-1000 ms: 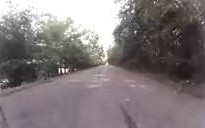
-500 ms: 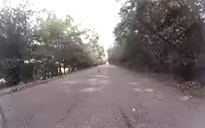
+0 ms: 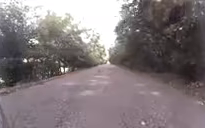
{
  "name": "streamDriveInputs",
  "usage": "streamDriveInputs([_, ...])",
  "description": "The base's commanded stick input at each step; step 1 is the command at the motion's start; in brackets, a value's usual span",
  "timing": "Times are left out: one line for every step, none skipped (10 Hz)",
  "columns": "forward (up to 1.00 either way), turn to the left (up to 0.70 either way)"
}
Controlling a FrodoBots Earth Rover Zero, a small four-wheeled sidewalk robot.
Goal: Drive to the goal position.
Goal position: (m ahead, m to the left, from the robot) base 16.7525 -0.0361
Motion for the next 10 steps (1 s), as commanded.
streamDriveInputs([0.70,0.00])
streamDriveInputs([0.70,0.00])
streamDriveInputs([0.70,0.00])
streamDriveInputs([0.70,0.00])
streamDriveInputs([0.70,0.00])
streamDriveInputs([0.70,0.00])
streamDriveInputs([0.70,0.00])
streamDriveInputs([0.70,0.00])
streamDriveInputs([0.70,0.00])
streamDriveInputs([0.70,0.00])
